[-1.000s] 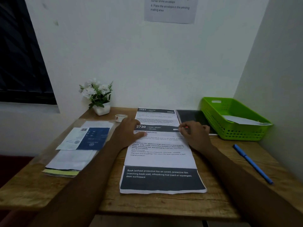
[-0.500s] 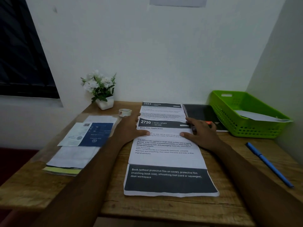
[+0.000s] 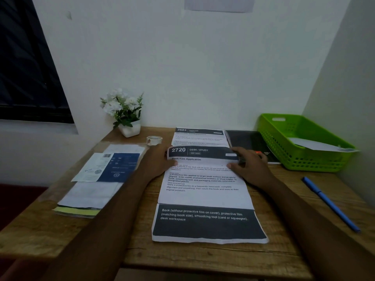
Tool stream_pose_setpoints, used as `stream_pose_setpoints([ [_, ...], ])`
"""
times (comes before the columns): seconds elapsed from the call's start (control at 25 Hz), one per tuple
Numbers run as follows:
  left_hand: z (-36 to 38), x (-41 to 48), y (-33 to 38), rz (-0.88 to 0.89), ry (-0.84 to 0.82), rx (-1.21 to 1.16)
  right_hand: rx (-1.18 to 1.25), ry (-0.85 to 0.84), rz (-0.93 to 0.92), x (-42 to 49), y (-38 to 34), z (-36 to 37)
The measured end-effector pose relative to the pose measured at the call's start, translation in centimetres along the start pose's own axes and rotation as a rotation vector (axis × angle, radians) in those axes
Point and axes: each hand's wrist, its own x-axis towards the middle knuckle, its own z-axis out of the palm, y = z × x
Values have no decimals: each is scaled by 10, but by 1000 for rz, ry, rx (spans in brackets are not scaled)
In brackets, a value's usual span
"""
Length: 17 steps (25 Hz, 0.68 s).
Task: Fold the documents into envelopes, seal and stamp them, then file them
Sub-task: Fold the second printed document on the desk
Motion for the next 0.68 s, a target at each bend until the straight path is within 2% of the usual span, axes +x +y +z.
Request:
stream_pose_setpoints([
  [0.12,-3,-1,1,48,-9,113,11,0,-73,-4,-5,-4],
  [0.2,-7,-2,-1,126,-69,141,28,-67,-105,-6,-6,-7],
  [0.32,-14,-6,-1,203,-161,144,-86,-123,-145,-6,-4,-10],
  [0.44,-17,-6,-2,171,-220,110,-98,-36,-164,-6,-7,-9],
  [0.56,-17,-7,-4,182,-177,154,-5,4,-246,-10,-18,-6],
  [0.68,-11,-13,8,250,-105,89,-49,-96,-357,-16,-32,2],
])
